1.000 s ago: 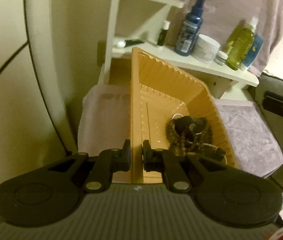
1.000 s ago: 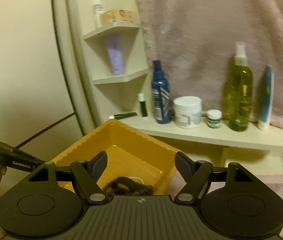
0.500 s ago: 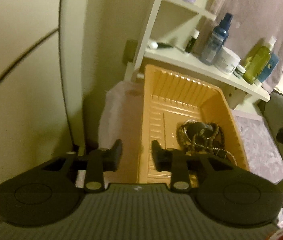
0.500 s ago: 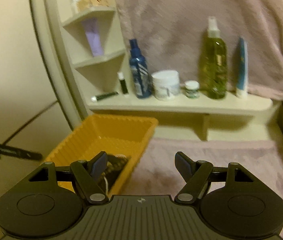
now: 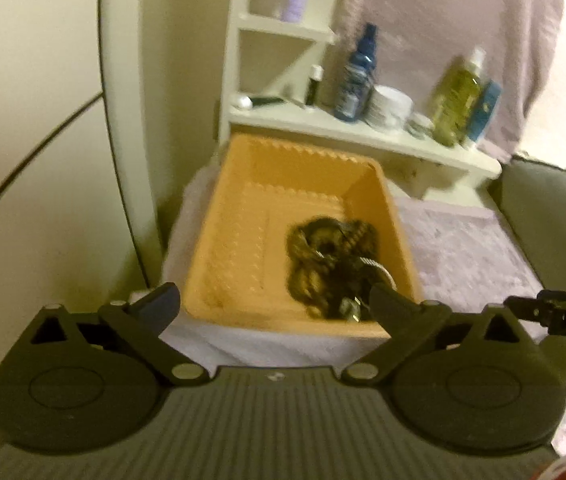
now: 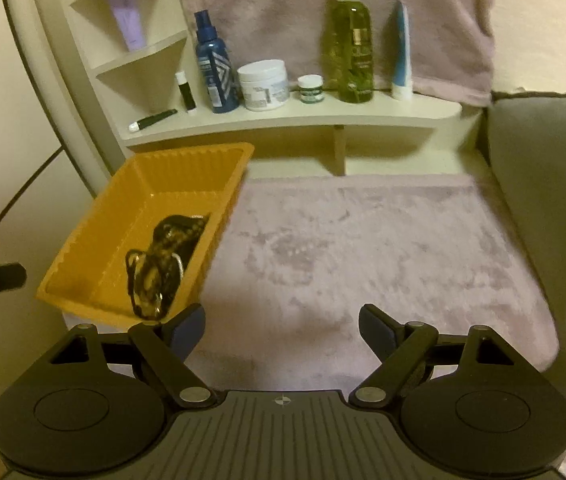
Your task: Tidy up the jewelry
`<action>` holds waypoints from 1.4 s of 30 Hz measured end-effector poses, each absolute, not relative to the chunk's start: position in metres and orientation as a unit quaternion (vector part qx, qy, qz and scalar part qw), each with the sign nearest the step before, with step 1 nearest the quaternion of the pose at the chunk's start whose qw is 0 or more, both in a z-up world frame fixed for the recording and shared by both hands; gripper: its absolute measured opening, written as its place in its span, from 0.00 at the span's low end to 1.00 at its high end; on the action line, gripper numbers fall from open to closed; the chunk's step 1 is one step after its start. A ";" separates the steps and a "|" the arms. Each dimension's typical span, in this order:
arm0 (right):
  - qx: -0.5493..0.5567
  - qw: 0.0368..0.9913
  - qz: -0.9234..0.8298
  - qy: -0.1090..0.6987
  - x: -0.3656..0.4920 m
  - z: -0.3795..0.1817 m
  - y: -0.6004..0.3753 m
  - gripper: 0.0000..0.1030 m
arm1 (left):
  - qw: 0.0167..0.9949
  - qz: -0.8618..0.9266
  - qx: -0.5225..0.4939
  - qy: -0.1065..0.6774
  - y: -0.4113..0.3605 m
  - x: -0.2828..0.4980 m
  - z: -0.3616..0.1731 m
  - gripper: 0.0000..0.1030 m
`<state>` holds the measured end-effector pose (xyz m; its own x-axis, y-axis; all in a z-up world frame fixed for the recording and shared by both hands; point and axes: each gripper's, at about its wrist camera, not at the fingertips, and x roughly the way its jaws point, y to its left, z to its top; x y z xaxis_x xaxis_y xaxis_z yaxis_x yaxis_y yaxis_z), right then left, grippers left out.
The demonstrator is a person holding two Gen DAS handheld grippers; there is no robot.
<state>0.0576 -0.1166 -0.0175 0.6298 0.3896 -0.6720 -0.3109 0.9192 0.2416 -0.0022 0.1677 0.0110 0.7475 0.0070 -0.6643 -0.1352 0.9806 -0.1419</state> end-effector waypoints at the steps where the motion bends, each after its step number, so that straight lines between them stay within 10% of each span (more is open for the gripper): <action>1: 0.054 0.901 0.192 0.385 0.054 -0.017 -0.119 0.81 | 0.929 0.039 -0.093 0.356 0.162 -0.005 0.009 0.97; 42: 0.066 0.906 0.173 0.380 0.017 -0.013 -0.147 0.81 | 0.925 0.035 -0.064 0.373 0.081 -0.027 0.004 0.98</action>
